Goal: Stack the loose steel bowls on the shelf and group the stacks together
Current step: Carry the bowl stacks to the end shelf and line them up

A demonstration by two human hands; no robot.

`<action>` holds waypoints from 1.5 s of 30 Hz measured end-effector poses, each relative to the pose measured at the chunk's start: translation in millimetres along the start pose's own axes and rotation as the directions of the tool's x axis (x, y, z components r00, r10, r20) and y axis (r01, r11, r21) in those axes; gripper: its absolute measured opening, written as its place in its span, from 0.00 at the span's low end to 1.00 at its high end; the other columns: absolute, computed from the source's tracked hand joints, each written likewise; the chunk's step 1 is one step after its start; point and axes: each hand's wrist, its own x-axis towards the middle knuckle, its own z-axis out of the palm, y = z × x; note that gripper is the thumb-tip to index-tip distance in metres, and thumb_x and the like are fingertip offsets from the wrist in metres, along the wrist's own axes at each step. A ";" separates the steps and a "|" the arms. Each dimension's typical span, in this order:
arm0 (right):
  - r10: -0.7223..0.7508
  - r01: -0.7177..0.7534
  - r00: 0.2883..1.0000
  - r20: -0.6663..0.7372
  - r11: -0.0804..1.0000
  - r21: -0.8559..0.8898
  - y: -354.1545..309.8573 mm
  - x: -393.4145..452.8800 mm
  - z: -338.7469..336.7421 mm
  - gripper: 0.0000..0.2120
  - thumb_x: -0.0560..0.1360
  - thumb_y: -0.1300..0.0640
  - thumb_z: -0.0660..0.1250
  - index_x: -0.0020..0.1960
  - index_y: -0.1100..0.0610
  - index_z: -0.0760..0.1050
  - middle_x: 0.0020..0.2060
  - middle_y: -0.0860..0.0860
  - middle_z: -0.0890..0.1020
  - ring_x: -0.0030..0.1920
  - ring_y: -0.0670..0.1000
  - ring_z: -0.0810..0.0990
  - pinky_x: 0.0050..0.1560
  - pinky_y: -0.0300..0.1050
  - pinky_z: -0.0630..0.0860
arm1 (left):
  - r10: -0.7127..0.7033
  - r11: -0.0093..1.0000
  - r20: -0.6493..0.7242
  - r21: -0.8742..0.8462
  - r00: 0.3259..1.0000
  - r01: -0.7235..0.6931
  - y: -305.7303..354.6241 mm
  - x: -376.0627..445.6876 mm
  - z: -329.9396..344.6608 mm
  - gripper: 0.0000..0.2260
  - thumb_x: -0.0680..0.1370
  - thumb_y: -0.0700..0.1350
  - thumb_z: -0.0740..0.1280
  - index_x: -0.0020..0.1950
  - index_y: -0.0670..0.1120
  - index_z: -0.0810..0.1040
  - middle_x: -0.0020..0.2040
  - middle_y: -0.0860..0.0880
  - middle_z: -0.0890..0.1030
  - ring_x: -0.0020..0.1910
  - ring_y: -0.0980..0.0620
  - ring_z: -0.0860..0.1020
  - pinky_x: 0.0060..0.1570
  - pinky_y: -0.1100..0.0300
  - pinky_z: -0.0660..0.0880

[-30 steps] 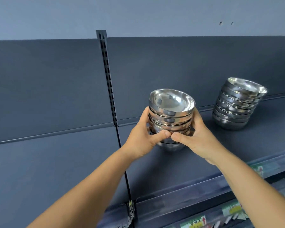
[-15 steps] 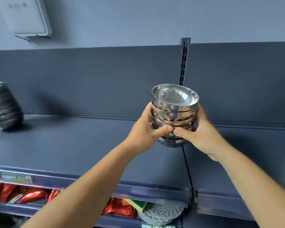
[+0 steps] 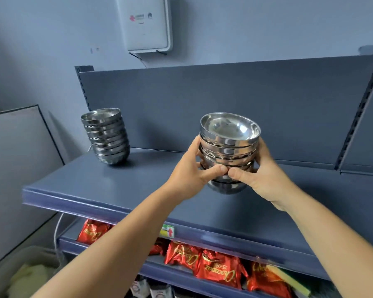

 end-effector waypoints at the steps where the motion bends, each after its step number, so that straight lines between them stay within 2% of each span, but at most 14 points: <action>1: -0.002 0.002 1.000 0.002 1.000 0.002 -2.2 4.3 15.6 0.44 0.67 0.59 0.77 0.74 0.43 0.56 0.61 0.37 0.75 0.57 0.30 0.73 0.48 0.27 0.72 | 0.005 1.000 -0.004 0.005 1.000 -0.005 -3.3 -2.9 -15.2 0.22 0.73 0.40 0.74 0.63 0.54 0.71 0.54 0.55 0.81 0.56 0.47 0.81 0.57 0.55 0.78; 4: -0.010 0.009 1.000 0.012 1.000 0.022 -8.4 18.9 57.9 0.44 0.66 0.59 0.77 0.73 0.44 0.57 0.60 0.36 0.75 0.55 0.30 0.74 0.50 0.29 0.72 | 0.002 1.000 -0.015 0.010 1.000 -0.002 -13.6 -9.3 -57.2 0.22 0.74 0.40 0.73 0.65 0.53 0.71 0.52 0.59 0.81 0.57 0.49 0.81 0.56 0.57 0.78; 7: -0.019 0.019 0.999 0.034 1.000 0.021 -13.1 35.4 93.5 0.43 0.67 0.60 0.77 0.72 0.42 0.57 0.57 0.32 0.73 0.50 0.23 0.73 0.45 0.23 0.72 | -0.010 1.000 -0.029 0.001 1.000 0.010 -25.4 -10.3 -93.3 0.24 0.74 0.42 0.73 0.67 0.54 0.70 0.54 0.58 0.81 0.59 0.49 0.80 0.59 0.55 0.77; 10: -0.021 0.019 0.998 0.056 0.999 0.027 -14.7 54.6 121.9 0.42 0.67 0.62 0.77 0.71 0.43 0.58 0.55 0.32 0.74 0.49 0.24 0.74 0.46 0.26 0.73 | -0.026 0.999 -0.043 -0.042 0.999 0.024 -37.9 -6.5 -121.3 0.24 0.75 0.38 0.72 0.67 0.53 0.69 0.51 0.62 0.82 0.58 0.53 0.81 0.56 0.62 0.77; 12: -0.020 0.017 0.998 0.066 0.999 0.044 -12.7 67.7 137.6 0.40 0.68 0.66 0.76 0.71 0.46 0.58 0.53 0.34 0.76 0.46 0.24 0.76 0.43 0.24 0.73 | -0.043 0.998 -0.056 -0.056 0.998 0.040 -48.4 -0.9 -135.8 0.24 0.75 0.37 0.71 0.68 0.51 0.68 0.52 0.60 0.82 0.57 0.54 0.81 0.54 0.64 0.77; 14: -0.023 0.019 0.997 0.069 0.998 0.056 -8.8 80.8 150.3 0.39 0.68 0.68 0.75 0.71 0.48 0.59 0.52 0.36 0.77 0.45 0.25 0.77 0.41 0.22 0.72 | -0.060 0.997 -0.075 -0.048 0.995 0.057 -60.2 6.6 -147.7 0.25 0.76 0.39 0.71 0.69 0.51 0.67 0.55 0.57 0.82 0.59 0.52 0.80 0.57 0.61 0.76; 19: -0.015 0.007 0.995 0.095 0.997 0.079 9.0 111.4 168.2 0.39 0.68 0.69 0.75 0.72 0.51 0.59 0.52 0.37 0.77 0.45 0.26 0.77 0.41 0.22 0.72 | -0.102 0.995 -0.094 -0.005 0.990 0.102 -83.4 27.7 -164.7 0.26 0.74 0.43 0.71 0.69 0.58 0.67 0.56 0.58 0.81 0.60 0.51 0.79 0.63 0.53 0.74; 23: -0.012 0.005 0.994 0.110 0.998 0.067 23.3 133.7 174.7 0.42 0.68 0.67 0.76 0.73 0.50 0.57 0.53 0.35 0.75 0.44 0.23 0.75 0.39 0.20 0.70 | -0.123 0.992 -0.112 0.007 0.986 0.124 -98.1 44.6 -172.8 0.27 0.73 0.44 0.72 0.68 0.58 0.68 0.58 0.56 0.81 0.61 0.50 0.78 0.65 0.50 0.74; 30: 0.006 -0.011 0.995 0.097 0.999 0.047 38.9 156.9 180.3 0.46 0.67 0.64 0.77 0.75 0.48 0.54 0.54 0.32 0.73 0.46 0.22 0.74 0.42 0.19 0.70 | -0.128 0.991 -0.122 0.032 0.984 0.133 -110.2 60.9 -182.0 0.25 0.75 0.42 0.72 0.68 0.57 0.68 0.58 0.59 0.81 0.62 0.56 0.77 0.66 0.52 0.72; 33: 0.019 -0.022 0.997 0.078 0.999 0.037 40.5 158.5 184.7 0.46 0.67 0.63 0.77 0.75 0.48 0.53 0.54 0.32 0.73 0.47 0.21 0.73 0.41 0.19 0.70 | -0.117 0.990 -0.103 0.071 0.988 0.125 -112.2 65.3 -186.1 0.26 0.75 0.42 0.72 0.68 0.60 0.67 0.59 0.60 0.80 0.63 0.58 0.76 0.67 0.53 0.71; 37: 0.056 -0.057 0.997 0.050 0.998 0.015 41.2 156.2 188.0 0.47 0.67 0.62 0.77 0.75 0.47 0.51 0.54 0.32 0.72 0.47 0.22 0.73 0.41 0.19 0.70 | -0.104 0.990 -0.072 0.091 0.992 0.110 -112.9 67.3 -189.1 0.28 0.75 0.41 0.71 0.70 0.60 0.65 0.60 0.59 0.80 0.60 0.60 0.78 0.66 0.56 0.72; 41: 0.100 -0.099 0.995 0.022 0.995 -0.016 39.5 152.3 189.1 0.47 0.68 0.61 0.77 0.75 0.46 0.50 0.53 0.30 0.72 0.47 0.23 0.73 0.41 0.19 0.71 | -0.092 0.991 -0.037 0.096 0.995 0.096 -110.8 65.3 -190.4 0.29 0.76 0.40 0.70 0.73 0.57 0.63 0.59 0.61 0.79 0.57 0.67 0.77 0.59 0.67 0.73; 45: 0.127 -0.126 0.992 0.011 0.991 -0.045 34.7 147.5 191.8 0.46 0.68 0.61 0.76 0.74 0.44 0.50 0.53 0.30 0.72 0.49 0.26 0.73 0.40 0.20 0.71 | -0.110 0.988 0.000 0.112 0.994 0.110 -110.5 63.0 -193.3 0.31 0.77 0.40 0.69 0.73 0.60 0.60 0.59 0.63 0.79 0.56 0.71 0.76 0.55 0.74 0.72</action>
